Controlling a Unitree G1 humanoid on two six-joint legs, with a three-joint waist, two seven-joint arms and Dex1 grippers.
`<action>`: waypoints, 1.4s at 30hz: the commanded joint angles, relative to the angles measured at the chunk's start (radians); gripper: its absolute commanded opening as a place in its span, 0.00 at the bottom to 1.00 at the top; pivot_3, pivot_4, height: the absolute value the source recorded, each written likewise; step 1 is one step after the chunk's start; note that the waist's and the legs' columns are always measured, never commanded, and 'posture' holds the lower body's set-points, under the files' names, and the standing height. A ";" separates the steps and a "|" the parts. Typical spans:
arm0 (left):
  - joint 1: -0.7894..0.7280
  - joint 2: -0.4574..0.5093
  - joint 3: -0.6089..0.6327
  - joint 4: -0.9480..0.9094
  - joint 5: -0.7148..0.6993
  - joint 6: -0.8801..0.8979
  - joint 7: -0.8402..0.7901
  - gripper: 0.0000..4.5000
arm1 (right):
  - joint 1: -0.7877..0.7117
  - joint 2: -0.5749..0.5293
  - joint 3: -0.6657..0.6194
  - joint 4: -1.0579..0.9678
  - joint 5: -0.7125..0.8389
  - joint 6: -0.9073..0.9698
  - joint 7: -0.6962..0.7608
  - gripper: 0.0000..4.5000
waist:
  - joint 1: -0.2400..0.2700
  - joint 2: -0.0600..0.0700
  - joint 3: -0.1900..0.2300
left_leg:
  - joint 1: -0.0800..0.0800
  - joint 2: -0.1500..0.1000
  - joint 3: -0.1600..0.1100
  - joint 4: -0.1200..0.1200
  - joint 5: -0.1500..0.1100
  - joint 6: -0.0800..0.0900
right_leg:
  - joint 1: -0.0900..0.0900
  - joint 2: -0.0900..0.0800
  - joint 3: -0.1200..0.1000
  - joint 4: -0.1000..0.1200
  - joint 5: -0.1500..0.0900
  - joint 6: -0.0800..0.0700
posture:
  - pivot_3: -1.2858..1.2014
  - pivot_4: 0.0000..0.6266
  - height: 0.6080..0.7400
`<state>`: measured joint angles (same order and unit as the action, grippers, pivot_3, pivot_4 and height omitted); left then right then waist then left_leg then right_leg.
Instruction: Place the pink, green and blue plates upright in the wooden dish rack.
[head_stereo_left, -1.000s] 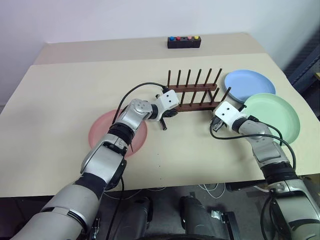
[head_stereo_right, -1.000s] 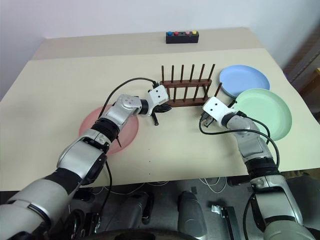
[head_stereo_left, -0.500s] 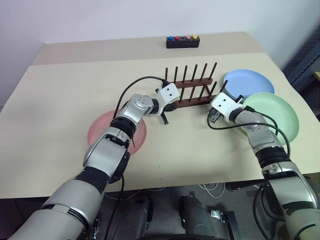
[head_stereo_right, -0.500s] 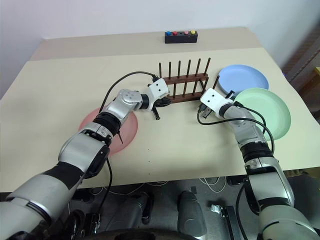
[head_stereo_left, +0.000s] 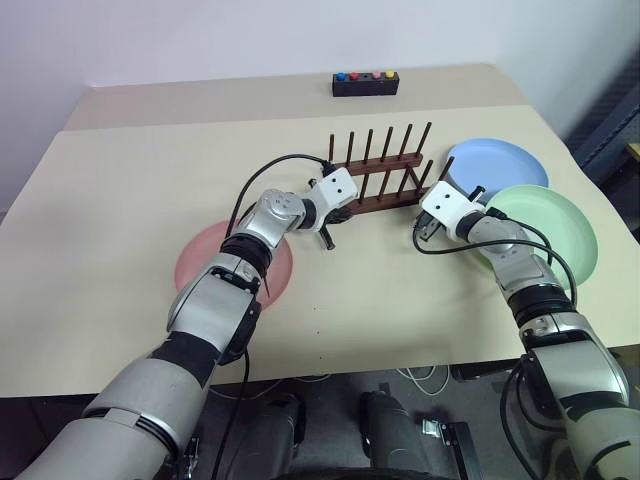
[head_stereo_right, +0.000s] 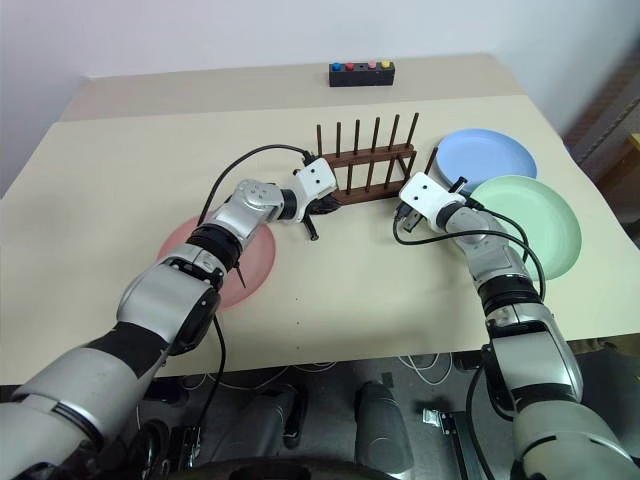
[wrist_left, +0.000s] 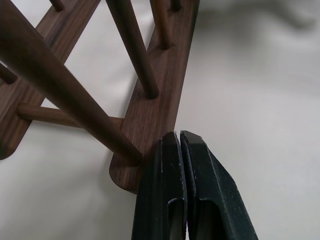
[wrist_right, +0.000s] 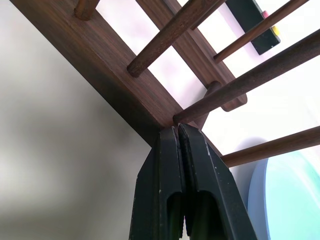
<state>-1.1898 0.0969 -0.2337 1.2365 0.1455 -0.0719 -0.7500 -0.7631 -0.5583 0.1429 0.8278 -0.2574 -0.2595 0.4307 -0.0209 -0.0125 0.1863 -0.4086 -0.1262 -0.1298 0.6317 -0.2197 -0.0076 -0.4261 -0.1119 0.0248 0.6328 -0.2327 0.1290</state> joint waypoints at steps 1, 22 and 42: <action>-0.039 0.014 0.028 -0.029 -0.009 -0.020 -0.021 0.01 | -0.001 0.011 -0.037 -0.063 0.055 -0.004 0.022 0.01 | 0.000 0.000 0.000 | 0.000 0.000 0.000 0.000 0.000 0.000 | 0.000 0.000 0.000 0.000 0.000 0.000 | 0.52 0.24 1.00; 0.140 0.274 0.167 -0.561 -0.275 0.330 -0.466 0.01 | 0.448 -0.136 -0.387 -1.111 0.637 0.627 0.296 0.01 | 0.000 0.000 0.000 | -0.001 0.001 -0.001 0.001 -0.003 0.005 | -0.001 0.001 0.000 0.001 0.000 0.000 | 0.52 0.24 1.00; 0.094 0.687 0.322 -0.530 -0.370 0.784 -0.351 1.00 | 0.505 -0.166 -0.428 -1.283 1.023 0.787 0.472 0.98 | 0.009 0.000 0.000 | -0.001 0.002 -0.001 0.001 -0.004 0.006 | 0.000 0.001 0.000 0.001 0.000 0.000 | 0.52 0.24 1.00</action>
<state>-1.0644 0.7667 0.0647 0.7091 -0.2270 0.6427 -1.1512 -0.2427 -0.7188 -0.2853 -0.4187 0.7507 0.5387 0.8937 -0.0118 -0.0130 0.1866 -0.4095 -0.1248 -0.1310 0.6328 -0.2235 -0.0013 -0.4264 -0.1113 0.0242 0.6338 -0.2327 0.1292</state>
